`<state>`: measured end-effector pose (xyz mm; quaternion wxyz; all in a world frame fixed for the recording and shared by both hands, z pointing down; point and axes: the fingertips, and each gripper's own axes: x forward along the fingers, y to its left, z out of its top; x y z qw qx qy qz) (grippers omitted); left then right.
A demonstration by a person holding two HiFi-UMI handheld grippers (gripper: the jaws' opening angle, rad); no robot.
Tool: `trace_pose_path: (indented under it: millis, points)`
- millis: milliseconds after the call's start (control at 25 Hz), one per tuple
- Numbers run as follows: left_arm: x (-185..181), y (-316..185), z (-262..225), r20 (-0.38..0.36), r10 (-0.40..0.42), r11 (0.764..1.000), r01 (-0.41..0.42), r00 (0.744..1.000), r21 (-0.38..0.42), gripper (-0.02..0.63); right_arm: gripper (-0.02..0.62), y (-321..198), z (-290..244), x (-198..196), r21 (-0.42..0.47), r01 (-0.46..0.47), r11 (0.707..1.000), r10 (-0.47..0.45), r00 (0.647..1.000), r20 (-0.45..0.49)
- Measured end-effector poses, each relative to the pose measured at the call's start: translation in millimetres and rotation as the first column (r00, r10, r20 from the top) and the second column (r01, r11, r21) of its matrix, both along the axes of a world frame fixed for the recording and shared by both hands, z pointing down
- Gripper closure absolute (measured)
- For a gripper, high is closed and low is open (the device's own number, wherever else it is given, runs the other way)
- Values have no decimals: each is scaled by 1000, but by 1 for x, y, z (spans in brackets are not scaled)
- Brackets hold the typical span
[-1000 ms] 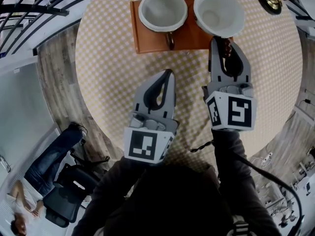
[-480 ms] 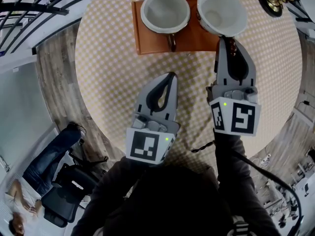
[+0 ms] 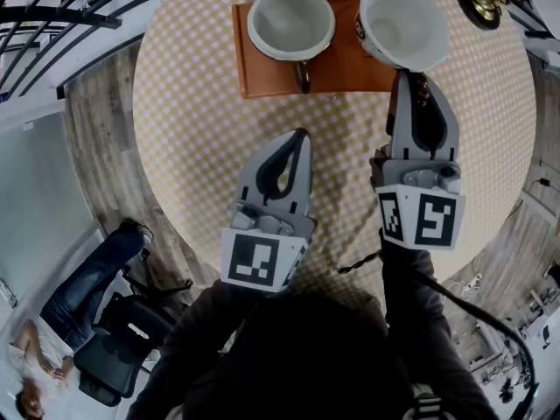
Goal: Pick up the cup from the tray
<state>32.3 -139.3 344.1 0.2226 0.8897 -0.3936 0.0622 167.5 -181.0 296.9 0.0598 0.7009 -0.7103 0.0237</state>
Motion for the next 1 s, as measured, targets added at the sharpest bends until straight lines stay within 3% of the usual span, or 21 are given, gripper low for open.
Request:
trace_pose_path:
  millis: [240,520,800,1000]
  points:
    - [10,5,1,-1,29,999,-29,1000,16,600,564,13,-7,18,27,-38,999,38,999,2]
    - [20,8,-3,-7,82,997,-81,997,18,601,563,33,-8,55,22,-148,989,149,989,-21]
    - [34,18,1,9,117,993,-117,993,19,600,563,55,17,94,-18,-237,971,237,971,-15]
    - [30,12,4,16,125,992,-125,992,5,600,563,52,39,94,-66,-254,965,254,967,-15]
